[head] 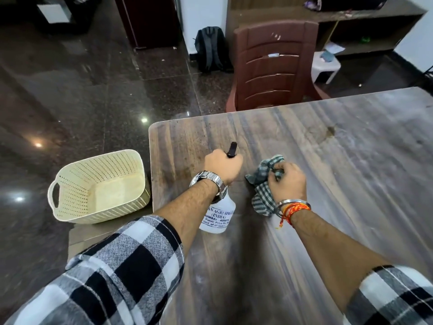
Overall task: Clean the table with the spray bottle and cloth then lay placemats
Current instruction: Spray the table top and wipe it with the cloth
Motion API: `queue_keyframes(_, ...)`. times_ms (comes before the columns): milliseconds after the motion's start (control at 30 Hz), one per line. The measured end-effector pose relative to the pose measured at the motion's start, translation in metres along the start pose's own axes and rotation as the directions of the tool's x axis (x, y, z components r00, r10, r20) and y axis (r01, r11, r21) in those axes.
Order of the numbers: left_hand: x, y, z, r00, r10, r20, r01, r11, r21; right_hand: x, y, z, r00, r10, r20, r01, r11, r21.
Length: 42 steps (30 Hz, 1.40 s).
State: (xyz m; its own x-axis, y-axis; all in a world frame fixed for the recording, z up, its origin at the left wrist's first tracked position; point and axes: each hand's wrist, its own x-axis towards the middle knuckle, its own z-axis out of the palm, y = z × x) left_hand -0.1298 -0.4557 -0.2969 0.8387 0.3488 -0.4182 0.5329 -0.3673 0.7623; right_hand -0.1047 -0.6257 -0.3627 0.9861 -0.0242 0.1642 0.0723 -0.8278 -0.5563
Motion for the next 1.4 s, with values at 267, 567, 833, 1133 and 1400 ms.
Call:
queue_keyframes(267,0.014,0.007,0.017,0.977,-0.118,-0.179,0.102,0.990,-0.097,0.050,0.012,0.000,0.958,-0.079,-0.276,0.135,0.972,0.192)
queue_keyframes(567,0.021,-0.002,0.002,0.942,-0.203,-0.268,0.170,0.975,-0.141,0.125,0.071,0.063,0.958,0.028,0.284,0.019,0.986,-0.163)
queue_keyframes(833,0.039,-0.031,-0.027,0.902,-0.259,-0.346,0.214,0.963,-0.165,0.171,-0.006,0.139,0.946,-0.020,0.322,0.122,0.946,-0.300)
queue_keyframes(1133,0.034,-0.057,-0.073,0.826,-0.293,-0.482,0.224,0.954,-0.197,0.066,-0.205,0.255,0.402,-0.597,0.695,0.821,0.571,0.015)
queue_keyframes(1400,0.026,-0.051,-0.063,0.848,-0.282,-0.448,0.228,0.958,-0.172,0.153,-0.134,0.213,0.743,-0.388,0.546,0.539,0.830,-0.143)
